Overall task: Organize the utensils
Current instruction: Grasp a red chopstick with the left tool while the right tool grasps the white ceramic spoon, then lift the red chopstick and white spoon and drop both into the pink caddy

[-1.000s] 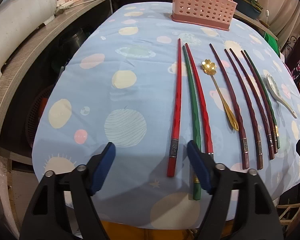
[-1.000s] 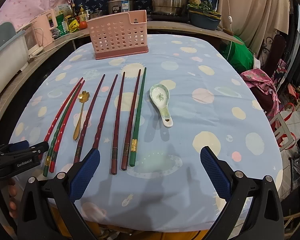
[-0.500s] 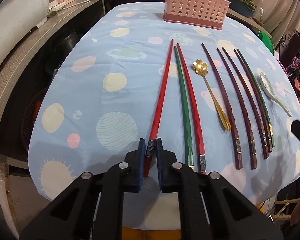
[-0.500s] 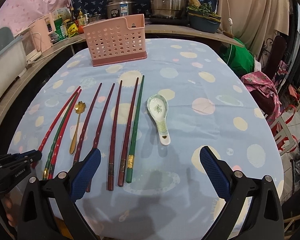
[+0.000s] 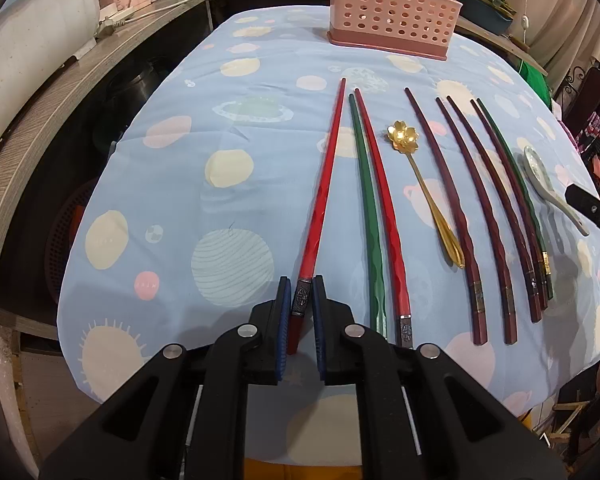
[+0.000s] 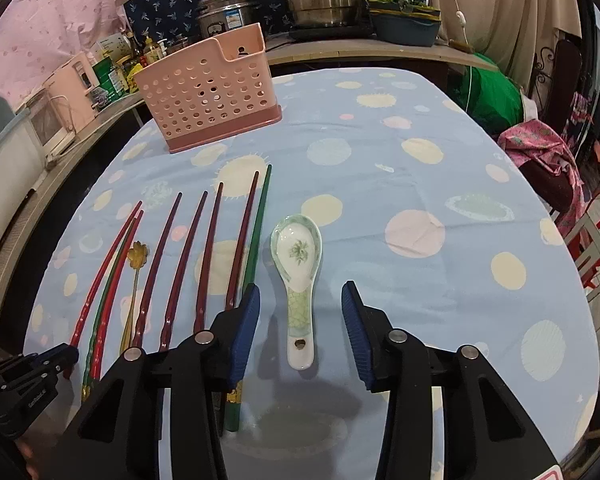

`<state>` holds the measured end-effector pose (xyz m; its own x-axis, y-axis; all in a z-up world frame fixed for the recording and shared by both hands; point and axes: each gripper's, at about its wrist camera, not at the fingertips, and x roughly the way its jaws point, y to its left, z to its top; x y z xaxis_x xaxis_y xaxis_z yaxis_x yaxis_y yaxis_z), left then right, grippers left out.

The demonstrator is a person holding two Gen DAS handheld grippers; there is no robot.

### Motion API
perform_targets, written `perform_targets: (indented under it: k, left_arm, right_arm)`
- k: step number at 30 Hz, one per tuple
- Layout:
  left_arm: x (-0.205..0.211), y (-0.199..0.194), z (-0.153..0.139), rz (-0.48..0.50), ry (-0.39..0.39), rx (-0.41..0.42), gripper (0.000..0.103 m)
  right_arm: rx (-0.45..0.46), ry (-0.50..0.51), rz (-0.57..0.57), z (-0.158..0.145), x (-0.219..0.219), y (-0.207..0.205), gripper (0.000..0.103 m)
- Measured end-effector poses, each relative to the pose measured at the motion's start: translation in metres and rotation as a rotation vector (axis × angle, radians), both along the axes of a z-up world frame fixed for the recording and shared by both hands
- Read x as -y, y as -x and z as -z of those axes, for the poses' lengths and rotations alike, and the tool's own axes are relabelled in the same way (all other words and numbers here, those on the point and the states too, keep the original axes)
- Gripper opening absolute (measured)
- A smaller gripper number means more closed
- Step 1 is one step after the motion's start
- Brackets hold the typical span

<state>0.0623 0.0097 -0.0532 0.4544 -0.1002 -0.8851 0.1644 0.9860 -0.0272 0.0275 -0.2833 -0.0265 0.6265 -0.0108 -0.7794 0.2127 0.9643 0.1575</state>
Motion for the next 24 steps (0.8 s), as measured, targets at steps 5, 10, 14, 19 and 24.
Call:
perform_targets:
  k: [5, 10, 14, 19, 24]
  left_arm:
    - [0.0, -0.001, 0.0, 0.0, -0.004, 0.004, 0.011]
    - [0.0, -0.001, 0.0, 0.0, -0.001, 0.004, 0.011]
    - [0.001, -0.001, 0.0, 0.0, -0.005, 0.007, 0.011]
    - [0.002, 0.0, 0.0, 0.003, -0.014, 0.017, 0.011]
    - [-0.002, -0.001, -0.001, -0.004, 0.018, 0.003, 0.01]
  right_arm:
    - [-0.023, -0.094, 0.015, 0.013, 0.01, -0.004, 0.022]
    - [-0.04, -0.142, 0.018, 0.023, 0.015, -0.005, 0.014]
    - [-0.052, -0.162, 0.009, 0.029, 0.013, -0.005, 0.011]
    - [-0.031, -0.142, 0.003, 0.03, 0.011, -0.002, 0.011]
    - [-0.032, -0.128, 0.004, 0.026, 0.01, 0.001, 0.011]
